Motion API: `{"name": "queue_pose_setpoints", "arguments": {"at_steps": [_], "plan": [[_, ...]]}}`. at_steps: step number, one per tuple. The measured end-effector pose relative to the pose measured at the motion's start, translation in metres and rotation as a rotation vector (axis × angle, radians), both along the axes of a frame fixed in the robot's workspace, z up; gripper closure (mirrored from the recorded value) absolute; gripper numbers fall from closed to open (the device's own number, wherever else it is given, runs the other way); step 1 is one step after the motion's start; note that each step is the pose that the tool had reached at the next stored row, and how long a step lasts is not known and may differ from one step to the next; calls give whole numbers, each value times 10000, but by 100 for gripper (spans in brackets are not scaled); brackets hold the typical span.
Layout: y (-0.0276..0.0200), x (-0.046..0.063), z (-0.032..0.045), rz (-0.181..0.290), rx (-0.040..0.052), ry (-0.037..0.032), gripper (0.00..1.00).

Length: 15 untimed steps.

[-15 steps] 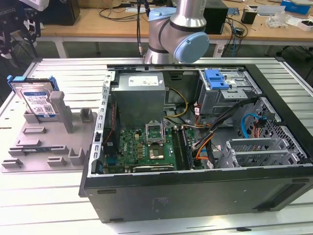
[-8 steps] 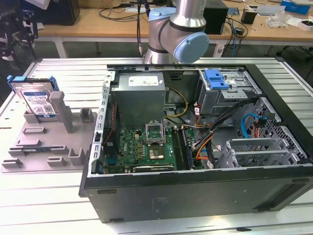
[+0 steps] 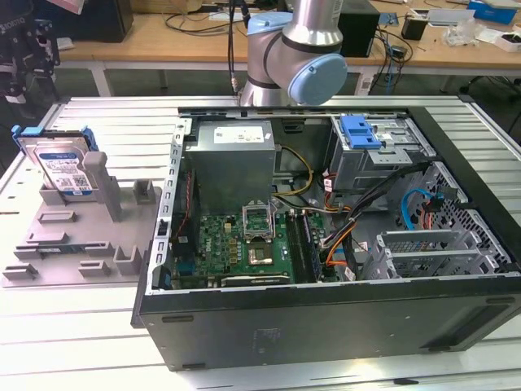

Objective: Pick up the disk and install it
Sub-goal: 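Pick up the disk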

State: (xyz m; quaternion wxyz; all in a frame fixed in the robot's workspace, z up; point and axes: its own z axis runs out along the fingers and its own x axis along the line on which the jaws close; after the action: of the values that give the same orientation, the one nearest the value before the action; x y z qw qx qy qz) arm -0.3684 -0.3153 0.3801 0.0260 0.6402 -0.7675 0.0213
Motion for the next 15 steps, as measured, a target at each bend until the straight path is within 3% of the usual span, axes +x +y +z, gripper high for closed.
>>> {"name": "queue_pose_setpoints", "arguments": {"at_steps": [3, 10, 13, 15], "plan": [[5, -5, -6, 617, -157, 6, 46], [6, -5, -7, 662, -168, -1, 46], [34, -62, -11, 681, -172, -108, 46], [41, -89, -27, 780, -171, -143, 46]]}}
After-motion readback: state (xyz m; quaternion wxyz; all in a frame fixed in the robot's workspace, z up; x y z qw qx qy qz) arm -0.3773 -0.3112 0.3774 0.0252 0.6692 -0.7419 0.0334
